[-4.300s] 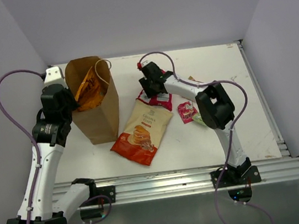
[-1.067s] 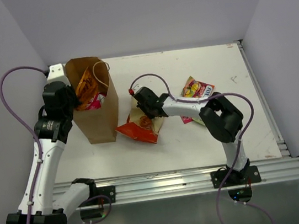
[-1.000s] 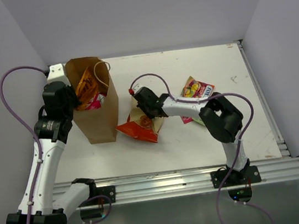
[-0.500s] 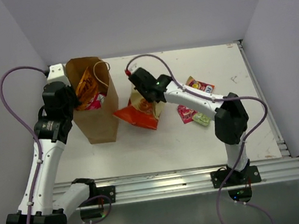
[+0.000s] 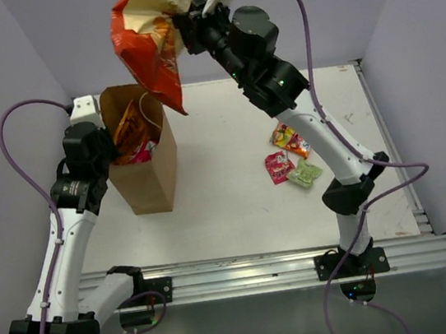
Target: Place the snacks into the paper bag
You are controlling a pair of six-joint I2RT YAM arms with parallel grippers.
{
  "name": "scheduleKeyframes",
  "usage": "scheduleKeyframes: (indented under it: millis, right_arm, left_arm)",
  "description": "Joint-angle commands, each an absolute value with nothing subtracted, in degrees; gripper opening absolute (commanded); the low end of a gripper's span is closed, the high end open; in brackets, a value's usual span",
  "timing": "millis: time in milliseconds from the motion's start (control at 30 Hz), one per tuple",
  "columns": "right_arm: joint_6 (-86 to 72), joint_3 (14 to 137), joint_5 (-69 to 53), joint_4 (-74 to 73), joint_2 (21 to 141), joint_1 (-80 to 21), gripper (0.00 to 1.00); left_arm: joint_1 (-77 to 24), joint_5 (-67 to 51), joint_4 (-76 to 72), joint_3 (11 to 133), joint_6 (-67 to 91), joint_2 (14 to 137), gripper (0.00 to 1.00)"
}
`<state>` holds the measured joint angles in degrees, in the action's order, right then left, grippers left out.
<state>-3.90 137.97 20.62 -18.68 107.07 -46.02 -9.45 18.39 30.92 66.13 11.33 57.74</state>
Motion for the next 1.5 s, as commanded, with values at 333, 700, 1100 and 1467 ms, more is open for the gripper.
scheduleKeyframes:
  millis: [333, 700, 1100, 1467]
  right_arm:
    - [-43.41, 144.84, -11.69, -11.76, 124.45, -46.85, 0.00]
    - [-43.86, 146.15, -5.37, -35.23, 124.27, -48.78, 0.00]
    - [-37.19, 147.92, -1.50, -31.47, 119.99, -48.78, 0.99]
    - [-15.38, 128.36, 17.49, -40.77, 100.30, -40.81, 0.99]
  left_arm:
    - [-9.49, 18.63, 30.85, 66.80, 10.81, 55.02, 0.00]
    - [-9.49, 18.37, 30.94, 66.89, 10.99, 54.41, 0.00]
    - [-9.49, 18.37, 31.29, 67.06, 11.07, 53.70, 0.00]
    - [-9.49, 18.63, 30.85, 66.45, 11.16, 53.79, 0.00]
